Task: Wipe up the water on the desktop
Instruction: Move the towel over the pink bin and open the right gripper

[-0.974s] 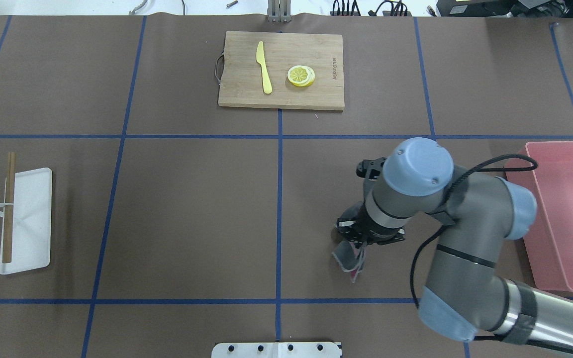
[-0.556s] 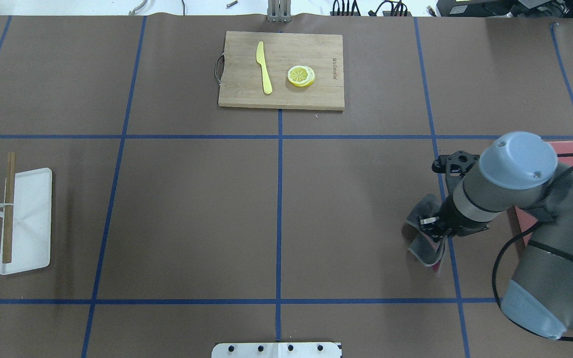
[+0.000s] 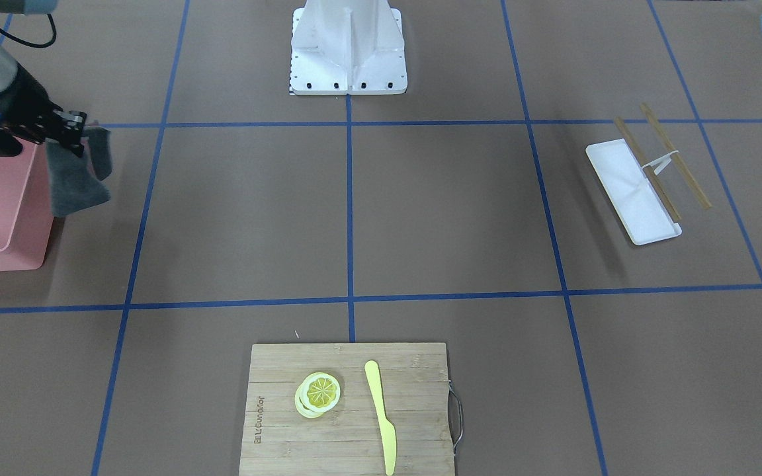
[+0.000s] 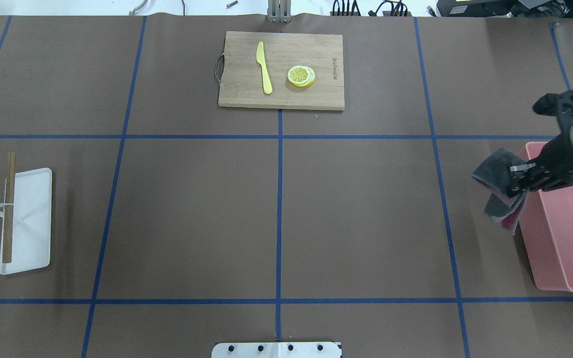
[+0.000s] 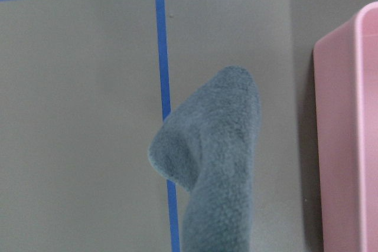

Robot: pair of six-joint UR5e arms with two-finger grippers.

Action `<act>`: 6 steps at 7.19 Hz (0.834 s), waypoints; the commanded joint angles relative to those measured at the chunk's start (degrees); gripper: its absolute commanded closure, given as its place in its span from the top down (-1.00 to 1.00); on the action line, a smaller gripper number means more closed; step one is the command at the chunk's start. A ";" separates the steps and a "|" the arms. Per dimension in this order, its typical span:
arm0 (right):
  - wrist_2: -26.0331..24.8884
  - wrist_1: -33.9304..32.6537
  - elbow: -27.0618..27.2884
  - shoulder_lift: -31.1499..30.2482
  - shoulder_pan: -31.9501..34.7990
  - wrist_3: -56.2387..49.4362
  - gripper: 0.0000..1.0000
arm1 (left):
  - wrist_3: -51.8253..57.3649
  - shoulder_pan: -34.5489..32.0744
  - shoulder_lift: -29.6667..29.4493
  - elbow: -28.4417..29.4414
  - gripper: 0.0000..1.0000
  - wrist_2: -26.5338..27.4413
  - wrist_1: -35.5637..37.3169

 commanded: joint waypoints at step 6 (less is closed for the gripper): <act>0.60 0.63 -11.02 -13.55 17.37 -37.51 0.12 | 5.69 -0.63 4.66 0.82 0.96 0.30 -0.01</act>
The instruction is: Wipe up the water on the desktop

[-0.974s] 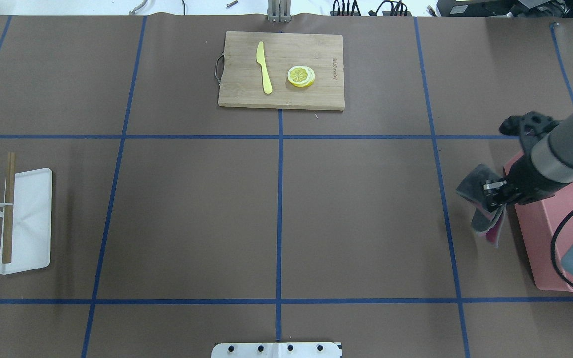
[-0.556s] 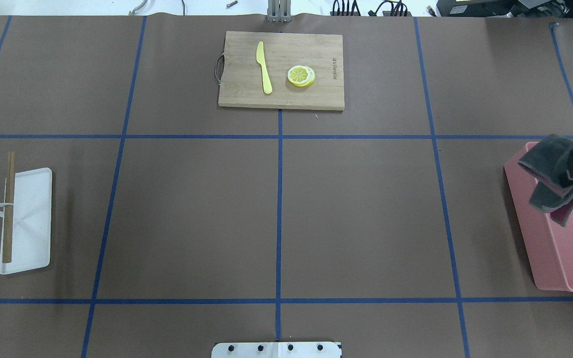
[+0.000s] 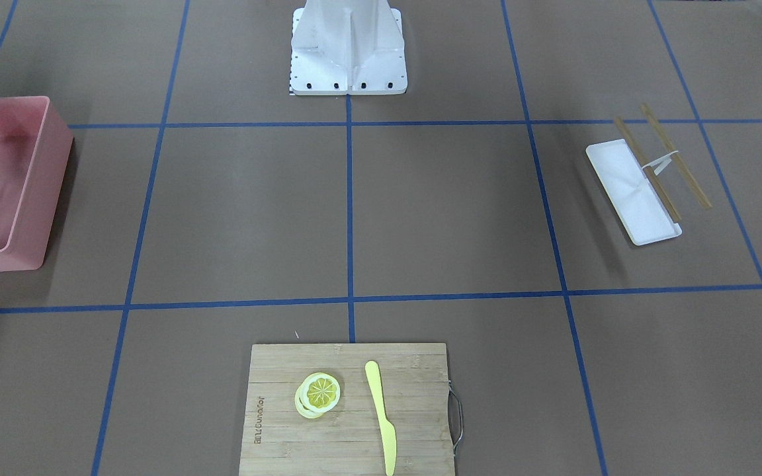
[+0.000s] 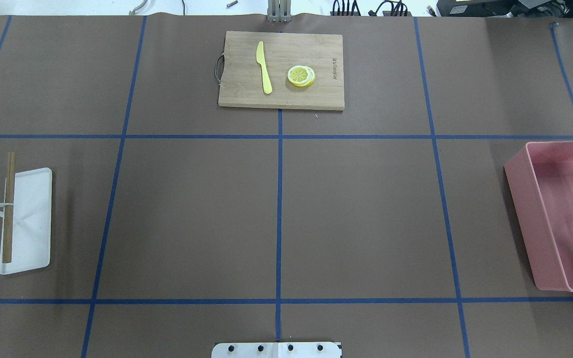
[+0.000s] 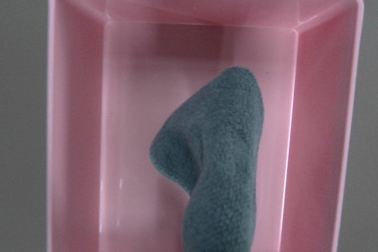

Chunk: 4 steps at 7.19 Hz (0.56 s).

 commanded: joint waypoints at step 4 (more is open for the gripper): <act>-1.28 0.04 -3.68 1.48 1.66 -1.29 1.00 | 3.39 -2.25 7.18 1.82 0.96 -11.77 -0.11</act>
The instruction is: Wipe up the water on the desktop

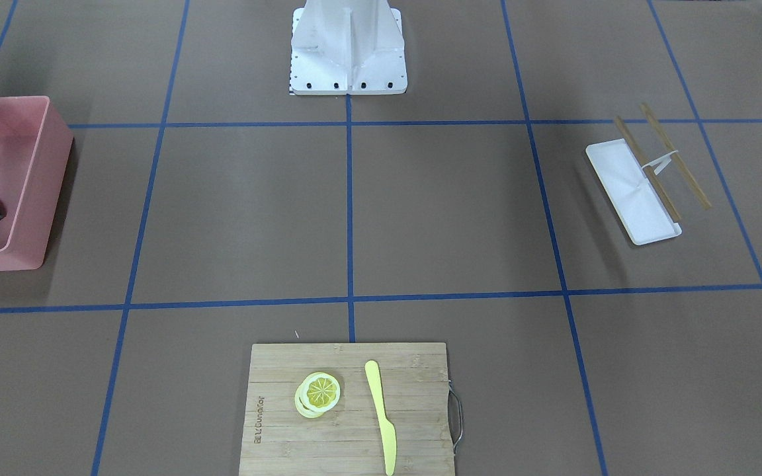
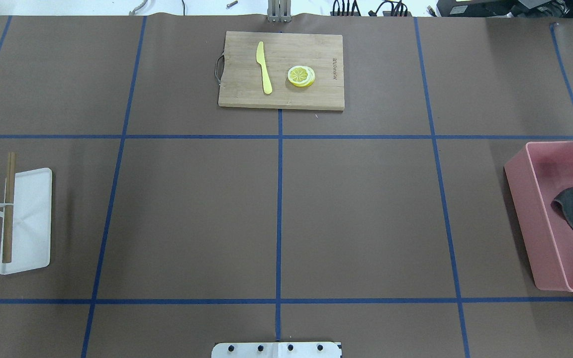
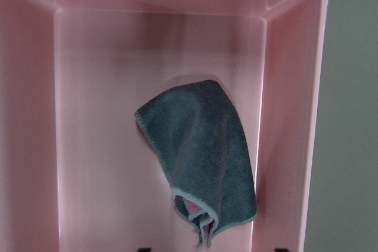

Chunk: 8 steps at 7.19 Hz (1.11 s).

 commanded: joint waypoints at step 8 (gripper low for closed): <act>0.18 0.02 -8.11 7.99 5.14 -0.89 1.00 | 9.14 -5.85 8.45 0.72 0.96 2.91 -0.42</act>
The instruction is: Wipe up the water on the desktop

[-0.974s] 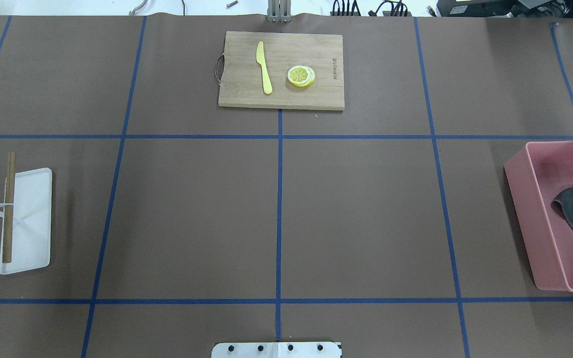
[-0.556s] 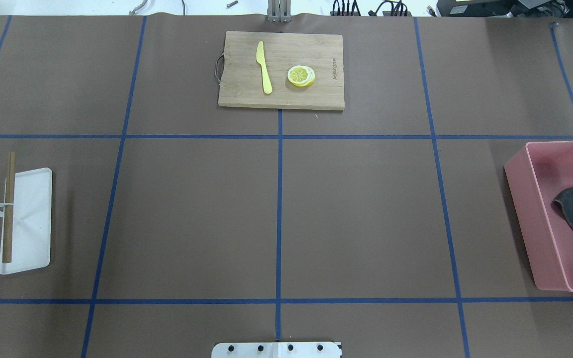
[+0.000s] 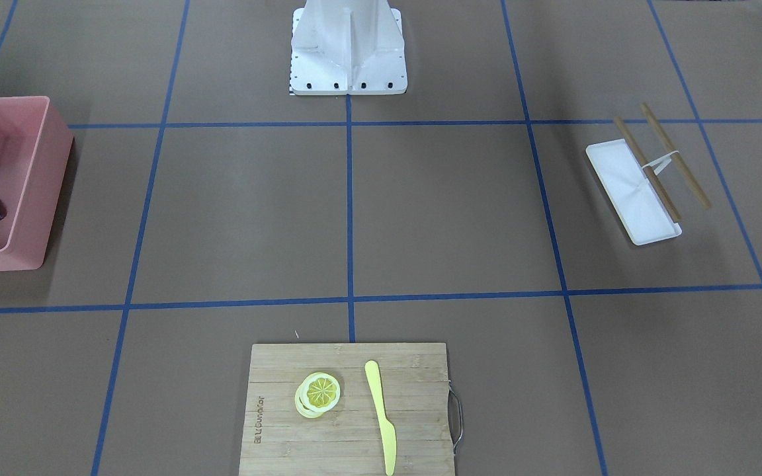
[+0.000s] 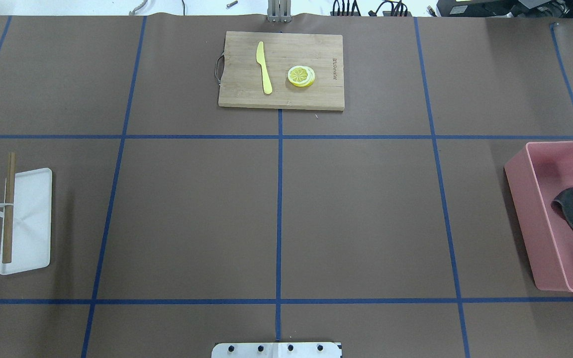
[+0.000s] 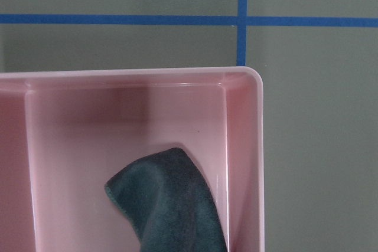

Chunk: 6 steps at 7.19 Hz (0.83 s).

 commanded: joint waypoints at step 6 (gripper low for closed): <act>0.00 0.00 -0.07 0.22 0.11 -0.05 1.00 | -0.78 0.03 -0.66 -0.28 0.96 0.63 -0.26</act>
